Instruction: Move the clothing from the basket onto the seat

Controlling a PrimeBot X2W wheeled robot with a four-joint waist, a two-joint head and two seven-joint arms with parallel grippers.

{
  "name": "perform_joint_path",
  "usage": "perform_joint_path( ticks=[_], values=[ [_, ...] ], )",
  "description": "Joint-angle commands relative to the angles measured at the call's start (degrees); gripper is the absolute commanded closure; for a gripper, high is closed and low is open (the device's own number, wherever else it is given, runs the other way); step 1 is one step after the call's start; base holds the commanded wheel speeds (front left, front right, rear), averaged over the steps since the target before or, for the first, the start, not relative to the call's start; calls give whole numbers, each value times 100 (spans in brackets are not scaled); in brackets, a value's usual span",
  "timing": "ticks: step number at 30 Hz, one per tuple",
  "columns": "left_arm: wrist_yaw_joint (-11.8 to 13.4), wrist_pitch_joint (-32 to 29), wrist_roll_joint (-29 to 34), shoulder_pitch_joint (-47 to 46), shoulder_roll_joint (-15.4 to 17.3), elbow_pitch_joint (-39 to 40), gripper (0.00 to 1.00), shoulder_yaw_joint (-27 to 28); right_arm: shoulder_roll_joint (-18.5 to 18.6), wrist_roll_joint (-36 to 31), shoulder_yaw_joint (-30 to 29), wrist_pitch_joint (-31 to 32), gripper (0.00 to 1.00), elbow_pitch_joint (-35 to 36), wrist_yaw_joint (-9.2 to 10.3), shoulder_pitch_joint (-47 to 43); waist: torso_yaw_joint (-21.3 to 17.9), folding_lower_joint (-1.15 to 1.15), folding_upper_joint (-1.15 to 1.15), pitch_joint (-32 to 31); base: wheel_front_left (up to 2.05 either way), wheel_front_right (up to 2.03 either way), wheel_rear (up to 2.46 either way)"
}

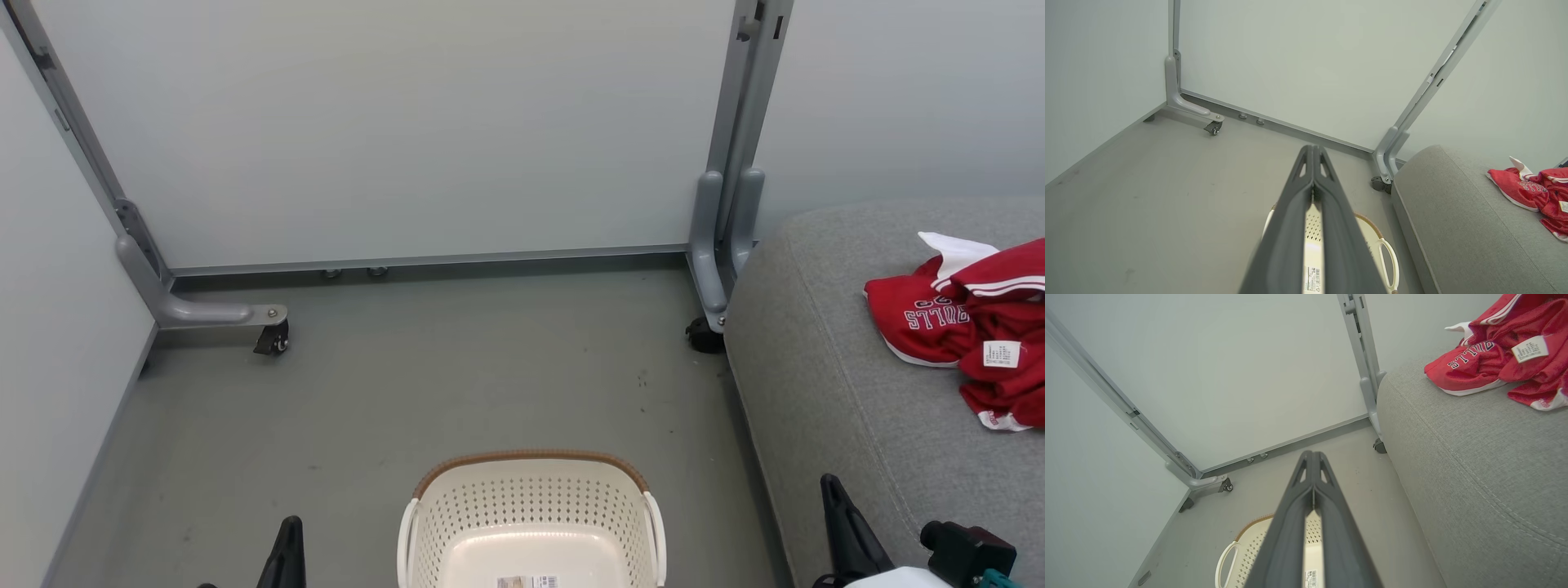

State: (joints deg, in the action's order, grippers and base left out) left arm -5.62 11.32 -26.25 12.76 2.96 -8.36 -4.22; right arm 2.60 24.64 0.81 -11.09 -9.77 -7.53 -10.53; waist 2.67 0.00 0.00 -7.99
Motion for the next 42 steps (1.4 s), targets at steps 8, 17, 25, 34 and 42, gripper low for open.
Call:
perform_joint_path(
  ticks=[8,17,25,34,42],
  values=[
    [-53,-201,-933,-417,67,-30,100,119,56,935,-86,208,100,12,1,354,-21,0,0,64,0,0,0],
    [-73,-382,-1697,-618,84,-94,100,212,72,1713,-148,396,100,-40,2,532,-43,0,0,129,0,0,0],
    [-91,-536,-2328,-782,94,-146,100,299,81,2353,-205,551,100,-87,2,678,-62,0,0,188,0,0,0],
    [-101,-701,-2975,-951,102,-200,100,387,90,3013,-268,712,100,-133,2,837,-84,0,0,255,0,0,0],
    [-117,-837,-3494,-1091,104,-250,100,467,95,3549,-318,850,100,-171,2,959,-103,0,0,314,0,0,0]
  ],
)
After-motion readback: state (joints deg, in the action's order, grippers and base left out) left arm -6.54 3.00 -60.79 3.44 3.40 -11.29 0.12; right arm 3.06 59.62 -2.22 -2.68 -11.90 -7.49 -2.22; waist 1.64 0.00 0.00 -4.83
